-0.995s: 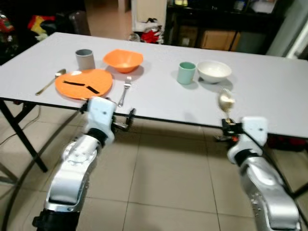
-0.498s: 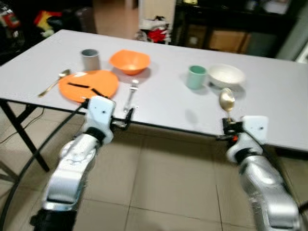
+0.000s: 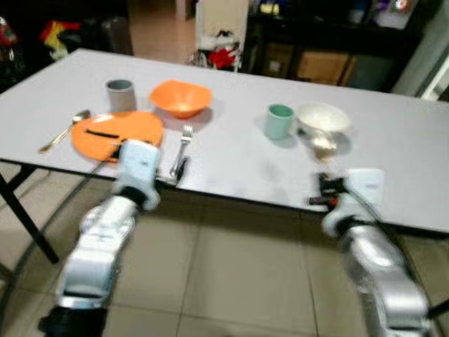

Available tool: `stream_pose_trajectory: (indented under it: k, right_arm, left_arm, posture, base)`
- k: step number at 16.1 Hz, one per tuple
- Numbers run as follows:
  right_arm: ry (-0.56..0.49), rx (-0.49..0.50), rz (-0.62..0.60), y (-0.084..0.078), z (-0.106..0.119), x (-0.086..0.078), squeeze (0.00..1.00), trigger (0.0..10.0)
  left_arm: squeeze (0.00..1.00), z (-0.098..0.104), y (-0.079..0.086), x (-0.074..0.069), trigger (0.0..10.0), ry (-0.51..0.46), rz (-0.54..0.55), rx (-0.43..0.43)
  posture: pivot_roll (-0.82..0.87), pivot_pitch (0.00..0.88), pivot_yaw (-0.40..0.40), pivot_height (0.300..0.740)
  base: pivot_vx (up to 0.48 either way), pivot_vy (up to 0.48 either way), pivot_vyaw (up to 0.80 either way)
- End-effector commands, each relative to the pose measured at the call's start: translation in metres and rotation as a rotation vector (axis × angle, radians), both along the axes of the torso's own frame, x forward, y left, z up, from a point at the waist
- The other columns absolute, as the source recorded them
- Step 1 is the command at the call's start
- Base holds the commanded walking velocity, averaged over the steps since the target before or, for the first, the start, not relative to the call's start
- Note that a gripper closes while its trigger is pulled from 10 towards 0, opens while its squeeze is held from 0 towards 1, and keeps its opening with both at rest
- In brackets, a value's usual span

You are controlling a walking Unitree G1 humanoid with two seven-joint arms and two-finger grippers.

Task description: Setting the table

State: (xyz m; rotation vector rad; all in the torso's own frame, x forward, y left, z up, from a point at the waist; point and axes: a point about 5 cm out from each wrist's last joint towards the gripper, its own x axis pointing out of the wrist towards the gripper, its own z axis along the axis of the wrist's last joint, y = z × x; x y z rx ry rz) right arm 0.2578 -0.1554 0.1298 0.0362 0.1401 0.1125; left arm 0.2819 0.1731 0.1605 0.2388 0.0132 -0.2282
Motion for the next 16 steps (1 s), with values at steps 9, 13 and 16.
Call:
stream_pose_trajectory:
  k: [9,13,16]
  right_arm:
    - [-0.008,-0.003,-0.010,-0.0035,0.0003,0.0021,0.00,10.0]
    - [-0.008,-0.004,-0.010,-0.0039,0.0001,0.0021,0.00,10.0]
    - [-0.007,-0.004,-0.007,-0.0036,-0.0001,0.0022,0.00,10.0]
  left_arm:
    - [0.00,0.0049,-0.0077,0.0012,10.0,-0.020,-0.044,0.007]
    - [0.00,0.0041,-0.0090,0.0010,10.0,-0.018,-0.052,0.009]
    - [0.00,0.0043,-0.0095,0.0014,10.0,-0.020,-0.057,0.008]
  posture:
    - [0.04,0.000,-0.054,0.740]
    - [0.04,0.000,-0.054,0.740]
    - [0.04,0.000,-0.054,0.740]
  base:
    - [0.287,0.000,0.00]
    - [0.289,0.000,0.00]
    - [0.285,0.000,0.00]
